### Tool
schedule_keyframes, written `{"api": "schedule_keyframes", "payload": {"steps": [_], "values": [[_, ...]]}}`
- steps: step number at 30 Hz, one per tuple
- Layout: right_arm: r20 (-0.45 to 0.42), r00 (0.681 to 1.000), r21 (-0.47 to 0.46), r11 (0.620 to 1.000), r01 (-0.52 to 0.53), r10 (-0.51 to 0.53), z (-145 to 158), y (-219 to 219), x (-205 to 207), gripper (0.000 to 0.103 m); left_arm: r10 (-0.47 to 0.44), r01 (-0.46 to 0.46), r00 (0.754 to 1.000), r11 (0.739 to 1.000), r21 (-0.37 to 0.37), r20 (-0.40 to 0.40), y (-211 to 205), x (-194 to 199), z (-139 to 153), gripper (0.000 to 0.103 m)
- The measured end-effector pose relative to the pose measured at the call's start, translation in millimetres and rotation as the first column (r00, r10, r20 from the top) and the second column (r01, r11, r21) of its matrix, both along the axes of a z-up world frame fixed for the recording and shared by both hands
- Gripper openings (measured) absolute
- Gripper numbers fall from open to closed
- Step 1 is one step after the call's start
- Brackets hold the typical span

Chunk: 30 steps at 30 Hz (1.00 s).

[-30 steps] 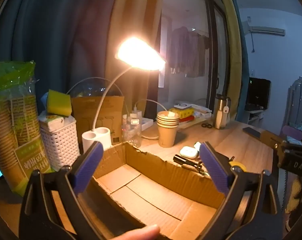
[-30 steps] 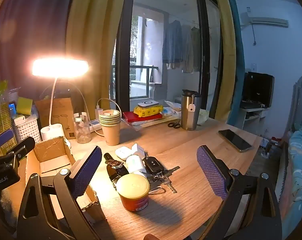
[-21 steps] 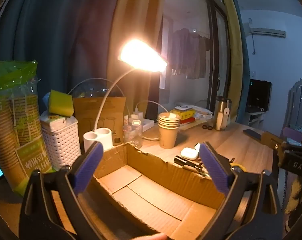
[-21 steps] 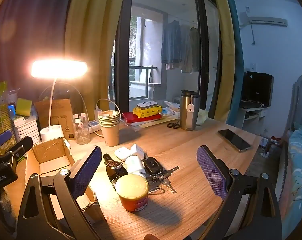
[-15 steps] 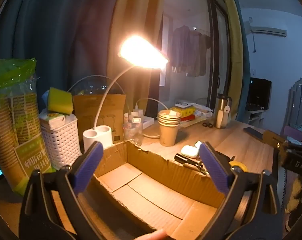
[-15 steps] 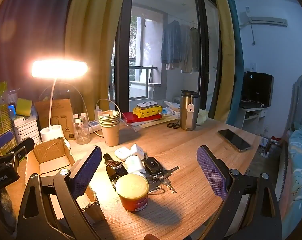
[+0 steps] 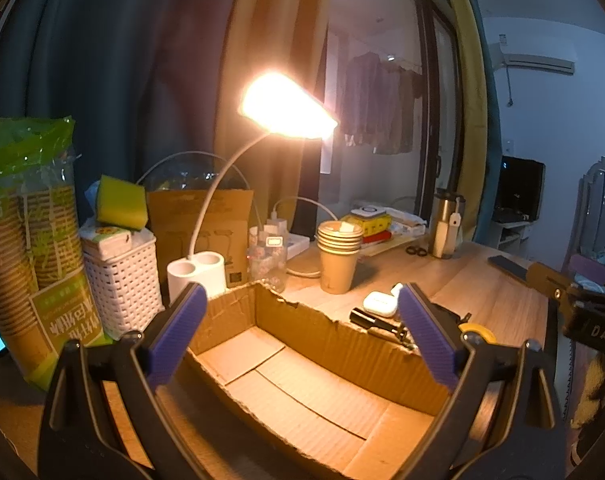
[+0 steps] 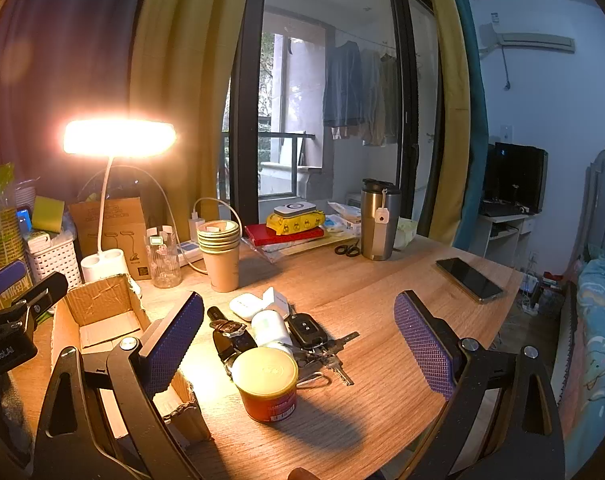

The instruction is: Organize rigid objects

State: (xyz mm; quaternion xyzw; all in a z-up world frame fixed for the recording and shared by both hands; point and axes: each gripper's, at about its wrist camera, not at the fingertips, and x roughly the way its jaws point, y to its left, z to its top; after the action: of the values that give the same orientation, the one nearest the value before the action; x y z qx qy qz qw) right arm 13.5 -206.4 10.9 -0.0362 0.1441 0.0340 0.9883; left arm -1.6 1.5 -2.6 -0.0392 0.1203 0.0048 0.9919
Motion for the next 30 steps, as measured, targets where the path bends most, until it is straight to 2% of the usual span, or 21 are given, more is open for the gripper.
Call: {"api": "schedule_keyframes", "payload": {"steps": [30], "values": [[0.000,1.000,-0.002,1.000,-0.001,0.001,0.8,-2.2,-1.7,0.098,0.014,-0.014,1.000,1.000,-0.017,0.000,1.3,-0.7,0.3,0.097]]}}
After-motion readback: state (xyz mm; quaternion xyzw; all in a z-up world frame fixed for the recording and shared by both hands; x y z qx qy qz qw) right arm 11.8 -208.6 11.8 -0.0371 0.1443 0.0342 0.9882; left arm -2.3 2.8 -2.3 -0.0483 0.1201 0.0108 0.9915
